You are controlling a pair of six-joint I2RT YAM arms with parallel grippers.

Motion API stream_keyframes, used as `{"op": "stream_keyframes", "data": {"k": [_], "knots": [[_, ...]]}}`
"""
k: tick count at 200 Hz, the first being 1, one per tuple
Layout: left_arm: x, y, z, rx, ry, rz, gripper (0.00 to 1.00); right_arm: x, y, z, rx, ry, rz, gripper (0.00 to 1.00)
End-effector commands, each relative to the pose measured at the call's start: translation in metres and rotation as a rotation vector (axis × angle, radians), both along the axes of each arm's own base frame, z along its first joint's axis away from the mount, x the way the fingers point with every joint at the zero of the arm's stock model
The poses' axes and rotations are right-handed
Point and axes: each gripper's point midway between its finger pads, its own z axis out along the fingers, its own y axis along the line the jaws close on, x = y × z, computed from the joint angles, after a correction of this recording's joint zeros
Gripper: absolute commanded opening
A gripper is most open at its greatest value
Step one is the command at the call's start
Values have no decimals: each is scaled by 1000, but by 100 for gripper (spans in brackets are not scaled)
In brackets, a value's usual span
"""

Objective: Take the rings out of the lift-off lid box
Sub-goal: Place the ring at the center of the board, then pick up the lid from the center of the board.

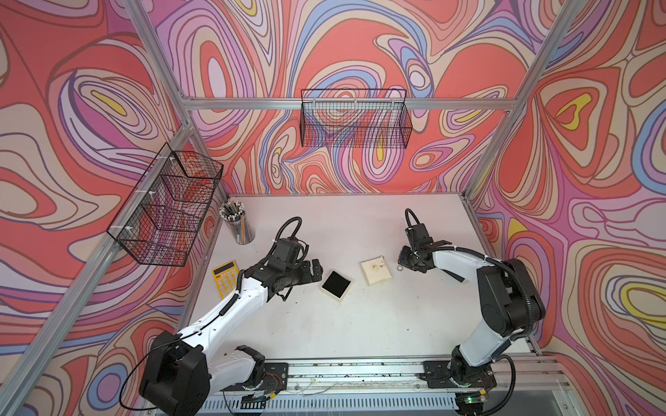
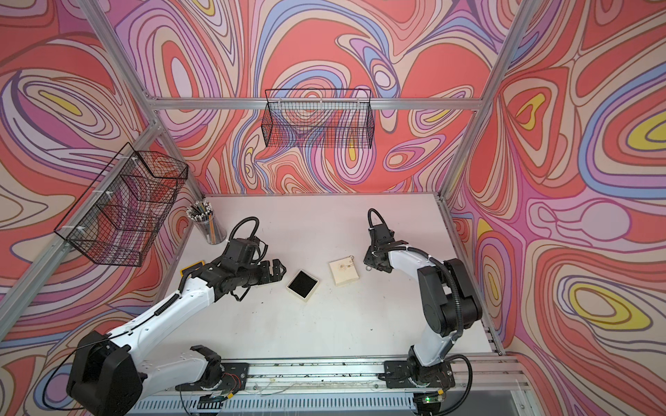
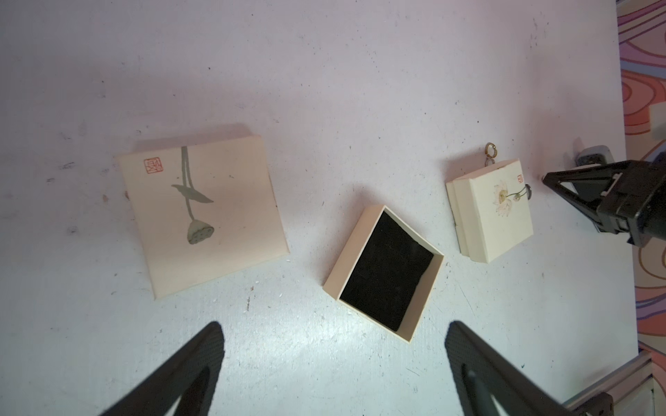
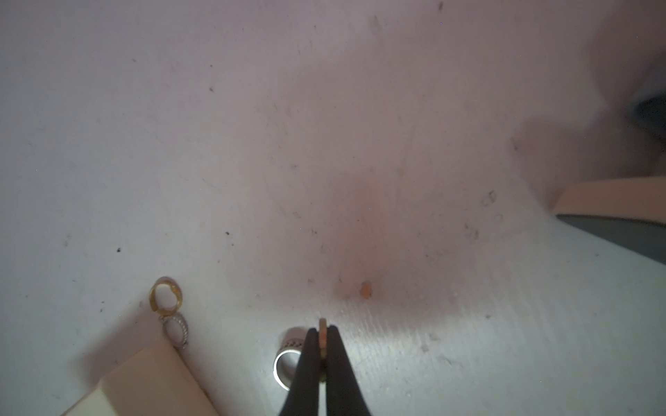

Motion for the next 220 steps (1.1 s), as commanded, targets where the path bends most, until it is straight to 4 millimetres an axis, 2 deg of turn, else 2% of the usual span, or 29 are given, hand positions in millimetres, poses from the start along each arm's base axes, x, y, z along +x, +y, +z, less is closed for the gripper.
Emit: {"op": "stream_keyframes", "data": {"k": [1, 35, 75, 87, 99, 115, 142, 174, 220], "knots": [[-5, 10, 3, 57, 12, 10, 99, 8, -4, 0, -26, -15, -1, 0], [-4, 15, 1, 87, 15, 22, 100, 9, -5, -2, -37, -6, 6, 12], [-2, 27, 0, 130, 20, 65, 100, 10, -6, 9, -37, -31, 8, 34], [-1, 33, 0, 143, 24, 82, 100, 9, -8, 15, -44, -42, 3, 44], [-1, 38, -1, 156, 30, 97, 100, 7, -11, 22, -54, -58, -4, 58], [0, 44, -3, 168, 34, 116, 100, 3, -13, 32, -51, -82, -3, 68], [3, 45, -7, 158, 46, 129, 100, -4, -10, 42, -16, -109, 6, 73], [6, 43, -14, 160, 67, 129, 100, -19, -10, 39, 9, -108, 1, 73], [9, 58, -20, 214, 76, 206, 100, -34, 21, 55, 222, -224, 90, 74]]}}
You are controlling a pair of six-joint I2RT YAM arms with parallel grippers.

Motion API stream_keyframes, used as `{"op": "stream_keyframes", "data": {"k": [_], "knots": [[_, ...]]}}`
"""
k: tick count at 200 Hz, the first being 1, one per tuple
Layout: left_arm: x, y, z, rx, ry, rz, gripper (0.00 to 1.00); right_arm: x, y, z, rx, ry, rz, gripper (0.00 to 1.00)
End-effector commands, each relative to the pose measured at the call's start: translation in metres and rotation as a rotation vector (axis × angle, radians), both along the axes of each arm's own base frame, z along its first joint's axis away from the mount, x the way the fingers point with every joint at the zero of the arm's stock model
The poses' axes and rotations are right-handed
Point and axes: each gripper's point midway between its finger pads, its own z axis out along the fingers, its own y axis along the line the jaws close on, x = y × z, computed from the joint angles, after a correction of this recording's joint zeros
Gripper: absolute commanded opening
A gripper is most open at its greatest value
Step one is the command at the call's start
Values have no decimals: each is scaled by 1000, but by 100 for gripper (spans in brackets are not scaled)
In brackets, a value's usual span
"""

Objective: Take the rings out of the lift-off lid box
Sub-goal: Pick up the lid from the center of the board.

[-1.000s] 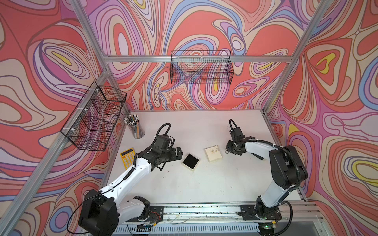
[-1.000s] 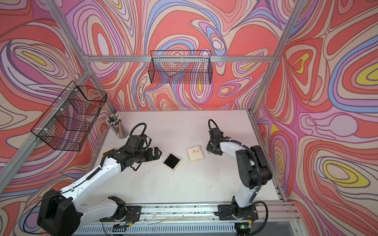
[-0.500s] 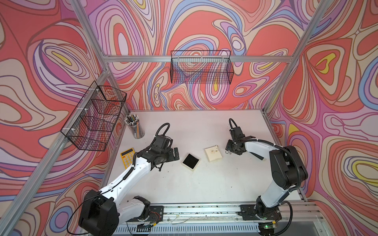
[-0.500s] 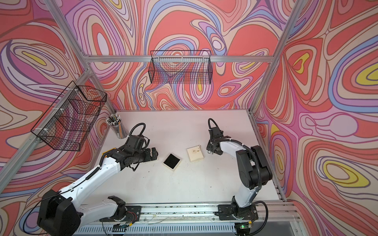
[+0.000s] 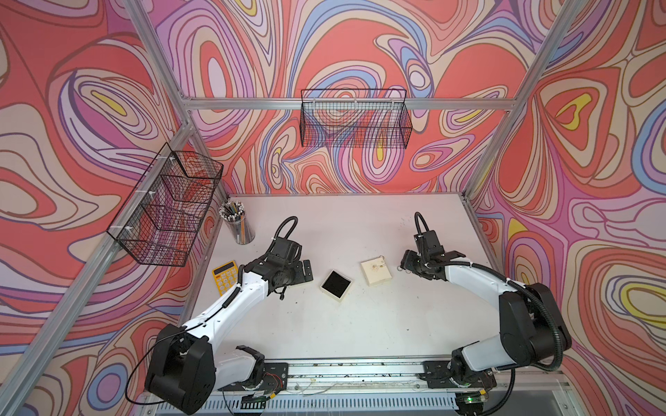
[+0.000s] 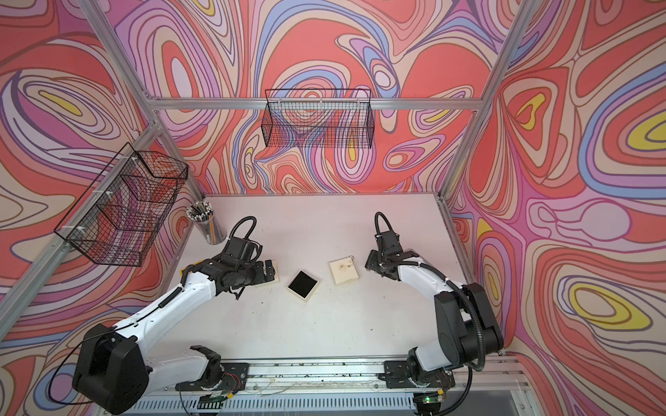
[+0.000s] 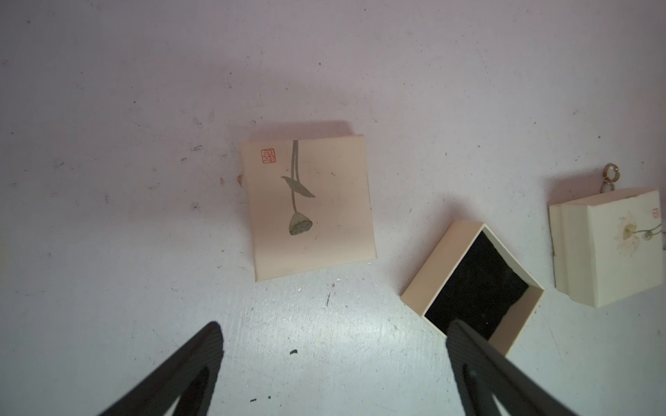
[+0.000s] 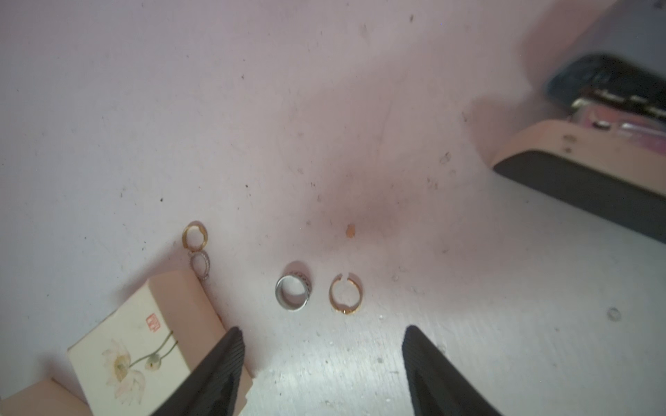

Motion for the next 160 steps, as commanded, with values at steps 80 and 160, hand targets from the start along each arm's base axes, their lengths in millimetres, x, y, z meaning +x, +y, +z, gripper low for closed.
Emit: {"op": "stream_keyframes", "data": {"k": [80, 160], "knots": [[20, 34, -31, 175, 82, 148, 100, -40, 50, 36, 347, -157, 192, 73], [46, 13, -55, 107, 100, 125, 100, -72, 67, 28, 391, -135, 234, 70]]}}
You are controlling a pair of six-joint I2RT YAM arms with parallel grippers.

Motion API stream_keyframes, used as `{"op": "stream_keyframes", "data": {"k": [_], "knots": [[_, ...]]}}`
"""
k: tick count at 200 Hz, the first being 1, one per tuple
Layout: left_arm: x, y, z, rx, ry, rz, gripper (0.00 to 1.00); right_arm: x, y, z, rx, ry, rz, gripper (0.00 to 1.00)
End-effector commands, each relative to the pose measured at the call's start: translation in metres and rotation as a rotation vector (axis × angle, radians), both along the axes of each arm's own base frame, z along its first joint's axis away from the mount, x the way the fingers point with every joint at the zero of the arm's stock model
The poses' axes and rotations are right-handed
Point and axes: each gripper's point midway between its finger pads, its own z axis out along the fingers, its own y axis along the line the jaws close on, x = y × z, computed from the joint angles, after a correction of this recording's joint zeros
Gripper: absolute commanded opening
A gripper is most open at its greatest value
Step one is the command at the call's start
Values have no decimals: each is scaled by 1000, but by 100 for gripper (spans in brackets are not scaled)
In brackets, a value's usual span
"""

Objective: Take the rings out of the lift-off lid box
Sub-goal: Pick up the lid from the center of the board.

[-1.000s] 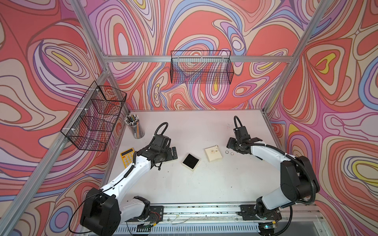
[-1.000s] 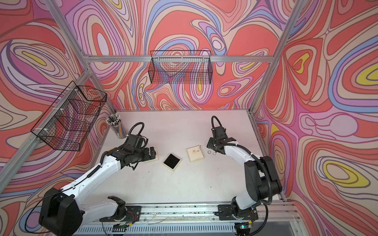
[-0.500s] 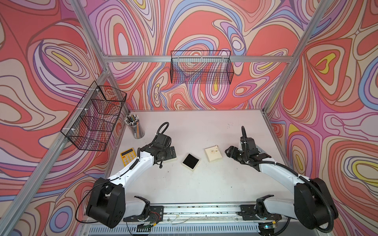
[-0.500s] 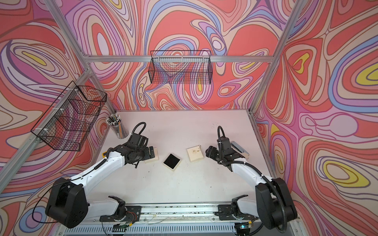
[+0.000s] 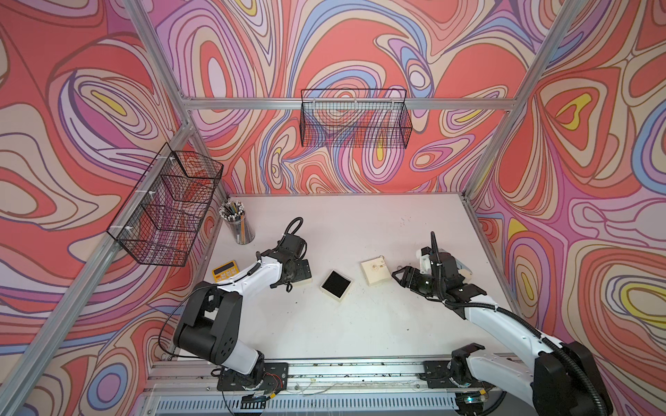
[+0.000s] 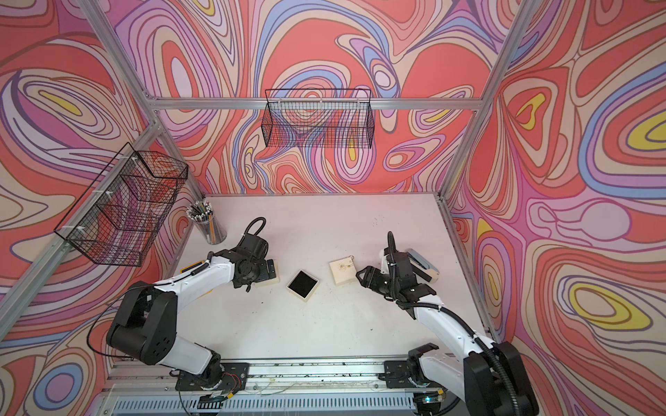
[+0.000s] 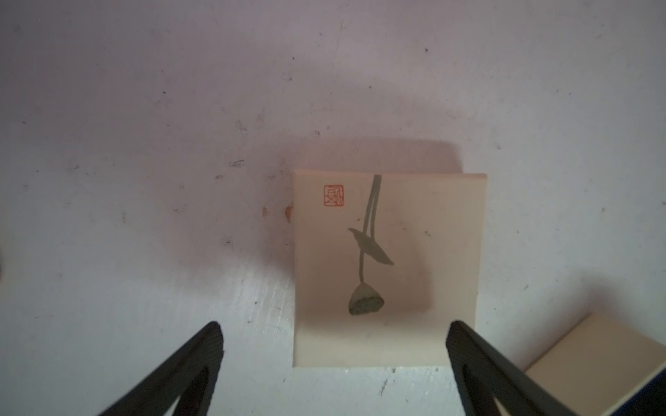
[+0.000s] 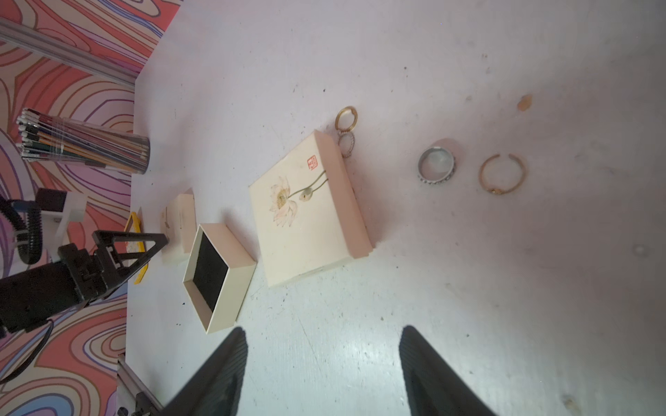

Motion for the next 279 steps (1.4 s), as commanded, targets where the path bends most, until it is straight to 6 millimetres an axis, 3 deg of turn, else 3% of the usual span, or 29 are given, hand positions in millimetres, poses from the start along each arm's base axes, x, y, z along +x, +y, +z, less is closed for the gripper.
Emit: {"op": "stream_keyframes", "data": {"k": [1, 112, 183, 279], "knots": [[17, -7, 4, -31, -32, 11, 100, -6, 10, -3, 24, 9, 16, 70], [26, -19, -12, -30, 13, -37, 97, -4, 75, -14, 42, 30, 134, 60], [26, -34, -6, -17, -21, -145, 88, 7, 95, -19, 62, 50, 155, 56], [20, -26, -19, 45, 35, -166, 92, 20, 117, -32, 56, 88, 190, 54]]}}
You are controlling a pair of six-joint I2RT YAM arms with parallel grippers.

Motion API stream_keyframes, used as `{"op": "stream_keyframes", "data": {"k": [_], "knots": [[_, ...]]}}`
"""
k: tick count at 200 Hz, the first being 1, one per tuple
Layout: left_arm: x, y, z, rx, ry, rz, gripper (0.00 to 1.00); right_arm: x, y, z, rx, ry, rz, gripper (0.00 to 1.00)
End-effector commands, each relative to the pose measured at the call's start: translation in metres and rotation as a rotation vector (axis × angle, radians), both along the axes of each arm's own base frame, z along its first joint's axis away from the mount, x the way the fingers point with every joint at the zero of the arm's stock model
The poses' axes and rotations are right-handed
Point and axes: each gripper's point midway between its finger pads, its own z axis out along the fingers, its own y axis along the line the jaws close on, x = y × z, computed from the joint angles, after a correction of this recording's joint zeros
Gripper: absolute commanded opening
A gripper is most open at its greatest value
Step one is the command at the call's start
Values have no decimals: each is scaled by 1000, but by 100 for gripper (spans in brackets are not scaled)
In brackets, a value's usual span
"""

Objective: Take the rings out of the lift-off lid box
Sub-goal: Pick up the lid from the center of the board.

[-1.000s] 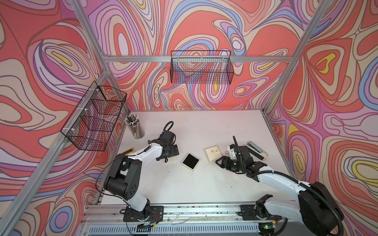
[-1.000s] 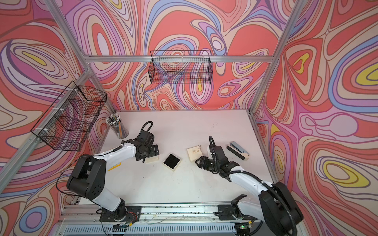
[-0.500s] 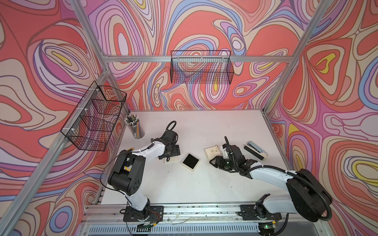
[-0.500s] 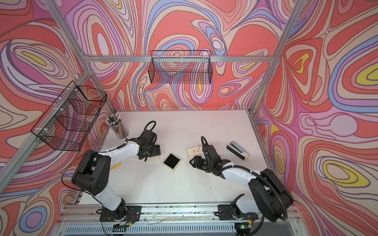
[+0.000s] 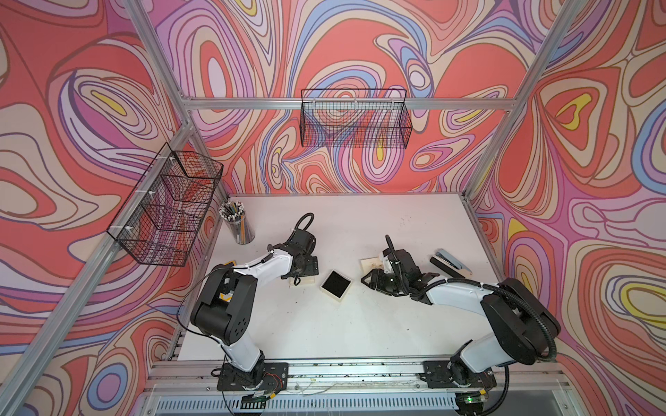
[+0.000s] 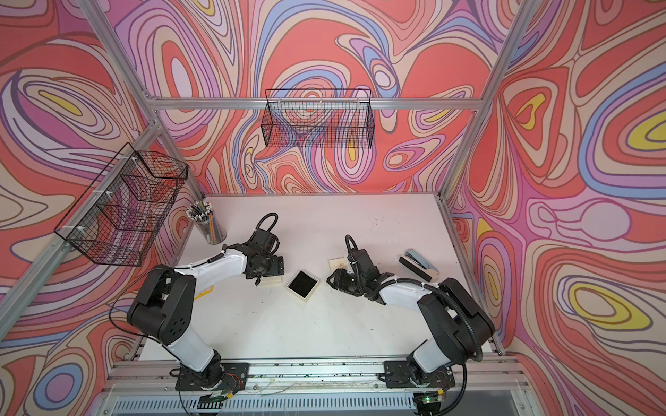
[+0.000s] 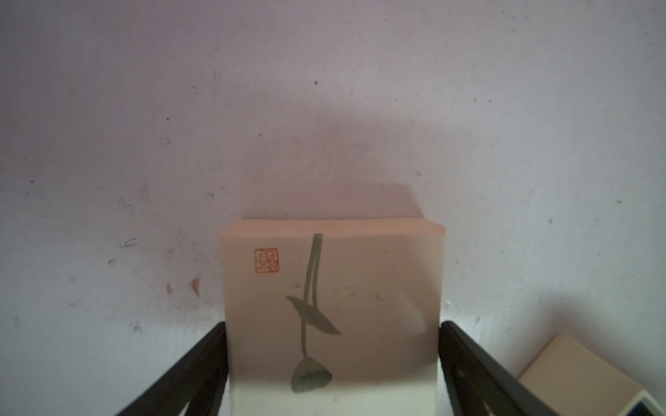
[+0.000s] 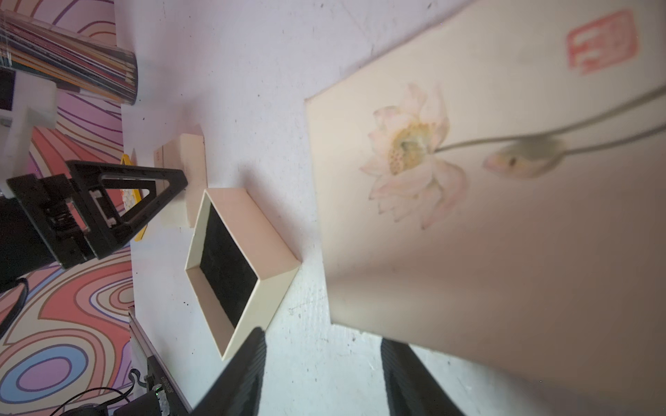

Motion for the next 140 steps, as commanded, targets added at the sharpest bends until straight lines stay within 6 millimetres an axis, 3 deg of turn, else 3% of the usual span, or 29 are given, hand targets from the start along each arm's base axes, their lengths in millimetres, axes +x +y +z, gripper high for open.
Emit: {"op": "stream_keyframes", "data": {"k": [1, 62, 140], "knots": [[-6, 5, -9, 40, 39, -6, 92, 5, 10, 7, 20, -19, 12, 54], [-5, 9, 1, 56, 17, 5, 93, 5, 11, 7, 4, -24, 10, 54], [-7, 9, 2, 148, 26, -34, 96, 3, -6, 2, -100, -32, -14, 58]]}}
